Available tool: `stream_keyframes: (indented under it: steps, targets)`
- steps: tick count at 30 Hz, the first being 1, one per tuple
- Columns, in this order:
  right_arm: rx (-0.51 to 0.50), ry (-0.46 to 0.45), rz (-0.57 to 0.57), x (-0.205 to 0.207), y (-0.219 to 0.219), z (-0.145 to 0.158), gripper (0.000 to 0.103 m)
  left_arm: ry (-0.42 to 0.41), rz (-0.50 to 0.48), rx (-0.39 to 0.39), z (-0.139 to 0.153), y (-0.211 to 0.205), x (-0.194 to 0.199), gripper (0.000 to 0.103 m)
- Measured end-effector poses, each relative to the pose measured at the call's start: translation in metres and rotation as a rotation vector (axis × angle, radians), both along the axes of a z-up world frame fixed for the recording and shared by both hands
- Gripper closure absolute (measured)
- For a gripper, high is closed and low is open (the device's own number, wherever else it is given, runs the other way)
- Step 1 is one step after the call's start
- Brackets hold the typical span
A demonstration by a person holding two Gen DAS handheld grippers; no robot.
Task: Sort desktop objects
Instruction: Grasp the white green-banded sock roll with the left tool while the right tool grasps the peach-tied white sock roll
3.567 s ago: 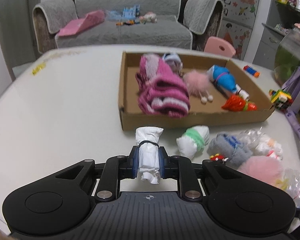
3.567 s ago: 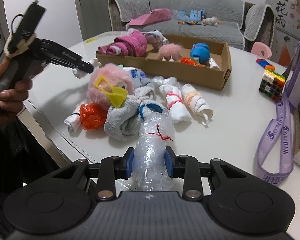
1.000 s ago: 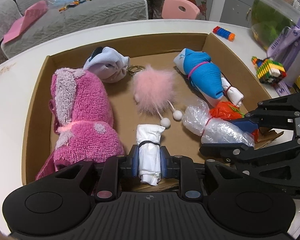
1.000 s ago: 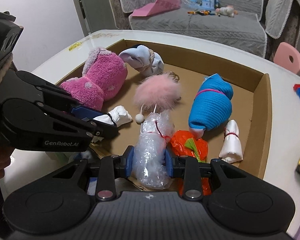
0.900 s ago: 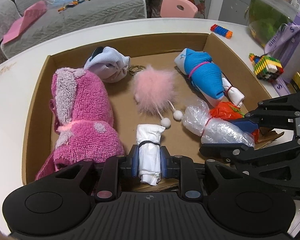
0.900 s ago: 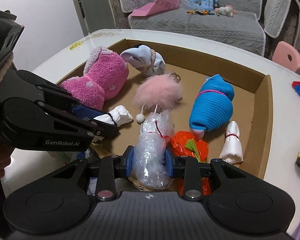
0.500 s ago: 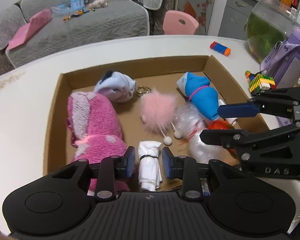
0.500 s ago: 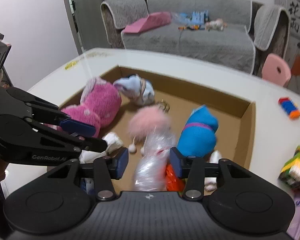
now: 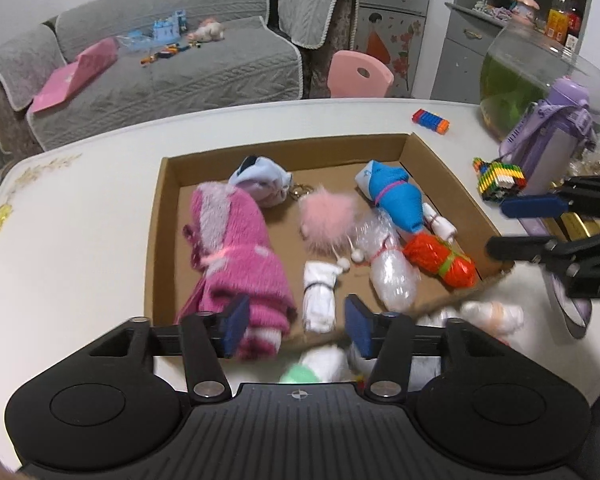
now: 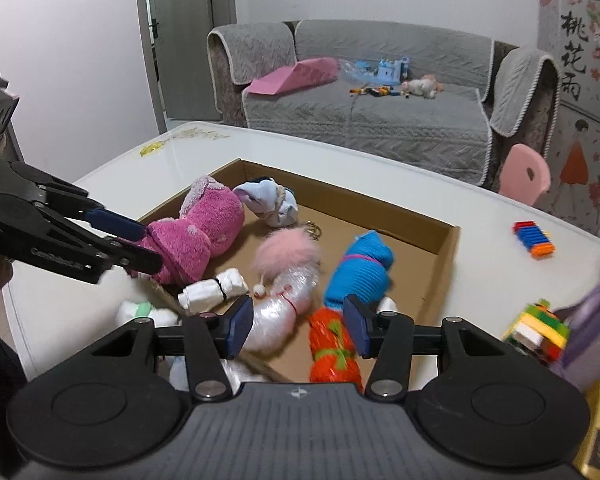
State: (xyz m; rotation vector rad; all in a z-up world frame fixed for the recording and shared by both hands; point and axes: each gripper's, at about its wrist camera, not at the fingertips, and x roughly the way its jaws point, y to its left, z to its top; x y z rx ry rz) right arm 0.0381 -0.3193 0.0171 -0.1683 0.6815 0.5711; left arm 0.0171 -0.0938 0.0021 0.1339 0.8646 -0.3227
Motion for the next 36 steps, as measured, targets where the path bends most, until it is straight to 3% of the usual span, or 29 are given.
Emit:
stream_keyframes:
  steps: [2,12,25,36]
  targets:
    - [0.003,-0.009,-0.008,-0.008,-0.008,0.002,0.056,-0.008,-0.014,0.007,-0.002,0.006,-0.010,0.030]
    - [0.001,0.035,-0.015,-0.039,-0.043,-0.024,0.057,0.091,-0.136,0.025,-0.048,0.020,-0.034,0.030]
    - [0.036,0.125,-0.015,-0.028,-0.049,-0.055,0.059,0.167,-0.086,-0.026,-0.070,0.025,-0.012,0.024]
    - [0.014,0.178,0.029,-0.011,-0.040,-0.076,0.059,0.108,-0.075,-0.011,-0.075,0.023,-0.012,0.018]
